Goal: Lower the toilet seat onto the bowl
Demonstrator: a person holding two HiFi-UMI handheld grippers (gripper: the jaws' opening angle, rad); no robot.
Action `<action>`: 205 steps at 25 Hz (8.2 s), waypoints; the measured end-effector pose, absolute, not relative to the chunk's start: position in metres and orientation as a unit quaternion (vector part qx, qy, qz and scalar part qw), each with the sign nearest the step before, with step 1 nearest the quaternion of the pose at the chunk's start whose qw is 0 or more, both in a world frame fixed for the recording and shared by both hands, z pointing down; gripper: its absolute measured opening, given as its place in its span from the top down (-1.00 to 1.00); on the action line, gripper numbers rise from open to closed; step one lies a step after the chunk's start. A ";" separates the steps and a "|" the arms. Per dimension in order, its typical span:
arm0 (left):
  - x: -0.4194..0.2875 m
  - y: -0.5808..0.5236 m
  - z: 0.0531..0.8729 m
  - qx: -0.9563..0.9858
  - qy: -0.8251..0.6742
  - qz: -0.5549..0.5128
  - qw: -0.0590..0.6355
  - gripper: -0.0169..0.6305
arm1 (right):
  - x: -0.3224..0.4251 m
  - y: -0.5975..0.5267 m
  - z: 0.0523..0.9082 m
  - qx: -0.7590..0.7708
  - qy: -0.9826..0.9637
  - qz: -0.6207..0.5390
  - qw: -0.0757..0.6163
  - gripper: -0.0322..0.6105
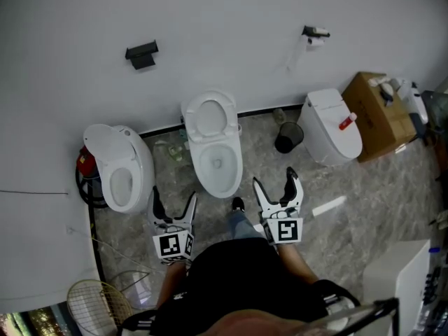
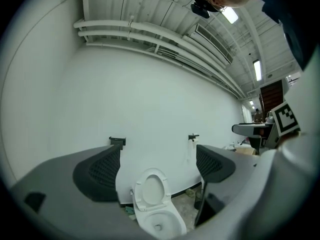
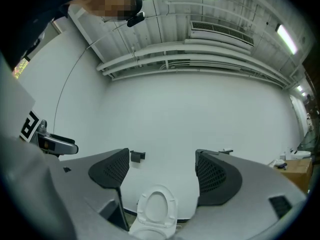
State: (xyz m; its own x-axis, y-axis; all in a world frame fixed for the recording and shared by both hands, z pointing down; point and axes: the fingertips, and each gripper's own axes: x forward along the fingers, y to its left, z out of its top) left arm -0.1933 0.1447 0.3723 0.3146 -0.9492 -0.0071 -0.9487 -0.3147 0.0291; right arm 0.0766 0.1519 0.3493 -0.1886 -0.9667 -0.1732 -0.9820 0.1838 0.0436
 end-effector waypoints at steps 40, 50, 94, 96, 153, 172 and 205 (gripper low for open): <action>-0.127 -0.184 0.488 0.830 -0.539 0.125 0.063 -0.48 | 0.085 -0.171 0.453 -0.540 0.839 -0.004 -0.066 -0.37; -0.128 -0.242 0.575 0.847 -0.488 0.187 0.093 -0.48 | 0.059 -0.225 0.523 -0.497 0.859 -0.019 -0.123 -0.37; -0.111 -0.436 0.770 0.827 -0.403 0.381 0.085 0.09 | -0.003 -0.443 0.747 -0.337 0.861 0.020 -0.381 0.19; -0.112 -0.436 0.772 0.825 -0.404 0.386 0.088 0.15 | -0.004 -0.442 0.753 -0.323 0.856 0.035 -0.401 0.26; -0.107 -0.161 0.797 0.826 -0.320 0.461 0.055 0.44 | -0.008 -0.170 0.796 -0.174 0.862 0.085 -0.468 0.50; -0.103 -0.061 0.863 0.816 -0.238 0.526 0.016 0.32 | -0.007 -0.064 0.875 -0.080 0.843 0.120 -0.518 0.37; -0.099 -0.002 0.932 0.816 -0.120 0.565 0.018 0.08 | 0.054 -0.009 0.919 -0.379 0.599 -0.705 0.035 0.21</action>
State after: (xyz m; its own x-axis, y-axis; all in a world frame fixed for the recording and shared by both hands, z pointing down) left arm -0.0986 -0.0016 0.9324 0.3323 -0.1750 0.9268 -0.2162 -0.9706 -0.1058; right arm 0.0543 -0.0093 0.9188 -0.7109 -0.5032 0.4913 -0.4039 -0.2798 -0.8710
